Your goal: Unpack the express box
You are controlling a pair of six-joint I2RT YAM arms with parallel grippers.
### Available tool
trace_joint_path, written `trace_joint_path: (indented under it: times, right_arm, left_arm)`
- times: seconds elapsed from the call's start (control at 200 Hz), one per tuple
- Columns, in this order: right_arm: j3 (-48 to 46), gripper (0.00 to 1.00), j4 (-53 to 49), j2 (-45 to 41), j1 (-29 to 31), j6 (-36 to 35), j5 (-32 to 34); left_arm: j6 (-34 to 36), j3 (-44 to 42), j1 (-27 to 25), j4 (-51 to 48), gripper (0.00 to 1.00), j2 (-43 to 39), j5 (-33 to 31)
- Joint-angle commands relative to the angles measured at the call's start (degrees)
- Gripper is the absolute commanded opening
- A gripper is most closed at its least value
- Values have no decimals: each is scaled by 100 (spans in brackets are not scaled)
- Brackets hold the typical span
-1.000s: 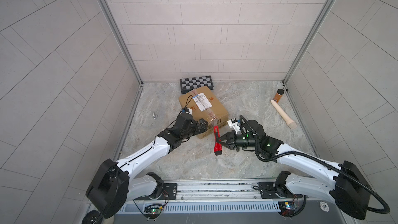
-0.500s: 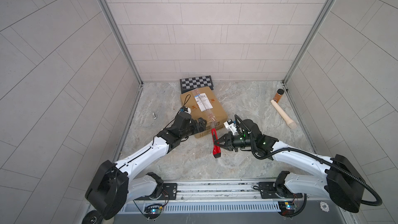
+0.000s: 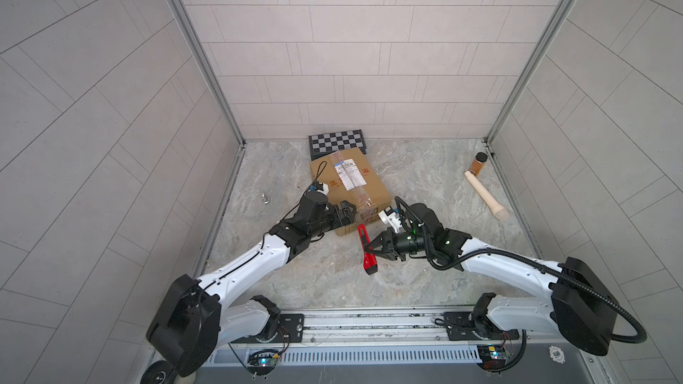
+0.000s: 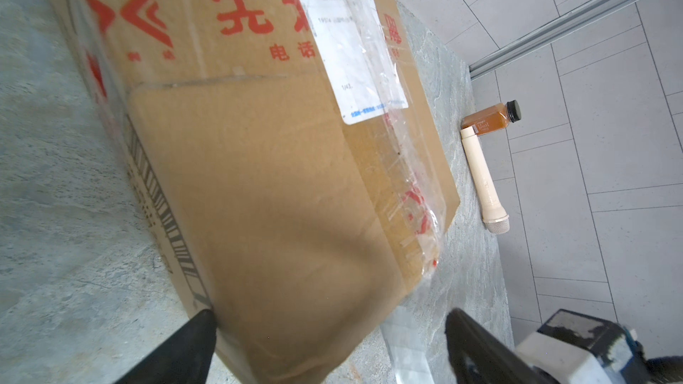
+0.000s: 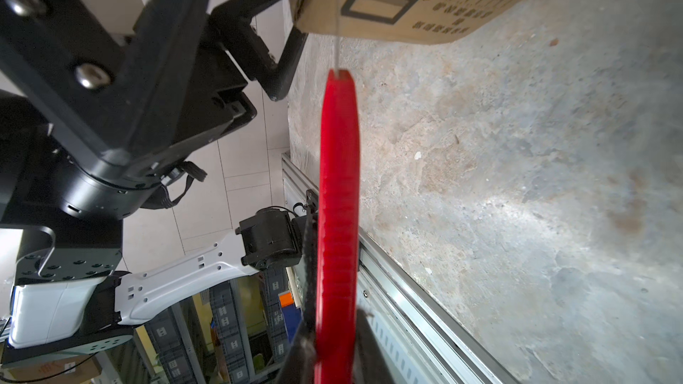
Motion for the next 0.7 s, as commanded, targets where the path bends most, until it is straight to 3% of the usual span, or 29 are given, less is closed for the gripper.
trace_joint_path:
  times: [0.0,0.14,0.37,0.566,0.696]
  right_arm:
    - [263,0,-748,-386,-16,-462,100]
    - [4,0,-1962,-1185,-289,-670,528]
    - [-587,0,-3108,-2679,-961,-795,956]
    - [-308,0,-3280,-2368,-1001,-1173,1130]
    - [135,0,-3369,-1873,-999,-1545,1152]
  left_arm:
    - [74,47,53,152,100,-18,50]
    - [283,165,368,-57,100,-34,158]
    - [897,790,1724,-442,100,-87,418]
    - [1399,1803,2397,-305,100,1054,566]
    - [1600,2594,2519,-149,100,1984,758]
